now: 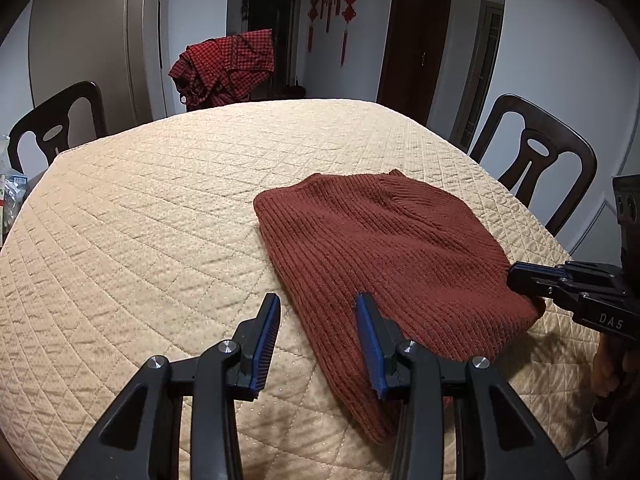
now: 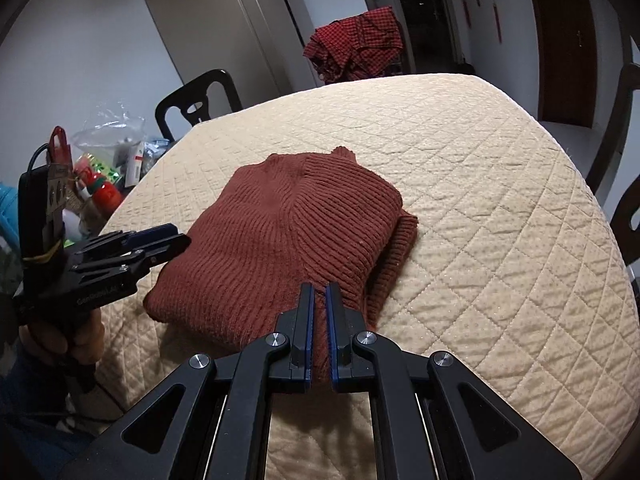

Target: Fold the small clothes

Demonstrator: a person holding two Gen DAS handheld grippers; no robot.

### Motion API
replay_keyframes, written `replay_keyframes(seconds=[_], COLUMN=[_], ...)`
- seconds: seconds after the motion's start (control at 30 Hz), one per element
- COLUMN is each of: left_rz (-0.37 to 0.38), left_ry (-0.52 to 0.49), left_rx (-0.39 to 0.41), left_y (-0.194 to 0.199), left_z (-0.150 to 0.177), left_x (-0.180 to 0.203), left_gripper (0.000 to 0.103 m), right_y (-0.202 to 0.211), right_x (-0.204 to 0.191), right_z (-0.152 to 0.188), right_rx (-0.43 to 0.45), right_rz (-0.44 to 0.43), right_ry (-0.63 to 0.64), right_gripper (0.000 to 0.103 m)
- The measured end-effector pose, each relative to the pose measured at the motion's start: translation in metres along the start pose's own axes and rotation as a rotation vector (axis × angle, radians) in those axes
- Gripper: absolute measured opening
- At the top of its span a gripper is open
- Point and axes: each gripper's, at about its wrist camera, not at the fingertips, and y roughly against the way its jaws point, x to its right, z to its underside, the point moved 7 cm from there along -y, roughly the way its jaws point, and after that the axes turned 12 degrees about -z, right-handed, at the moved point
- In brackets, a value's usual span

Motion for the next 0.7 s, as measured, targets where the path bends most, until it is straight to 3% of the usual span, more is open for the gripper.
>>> replay_keyframes(seconds=[0.3,0.47,0.7], left_rz=[0.014,0.018,0.028], left_ry=[0.046,0.058,0.074], left_rx=[-0.002,0.006,0.021], left_y=[0.007,0.01,0.011], left_z=[0.002,0.0,-0.008], left_x=[-0.007,-0.007,-0.007], left_gripper=[0.045,0.049,0.055], right_y=[0.007,0.011,0.008], right_x=[-0.002,0.0,0.006], right_z=[-0.005,-0.01,-0.015], right_rx=[0.028,0.047,0.051], right_rz=[0.011,0.019,0.016], right_ry=[-0.039,-0.055,-0.083], right_gripper=[0.006,0.031,0.038])
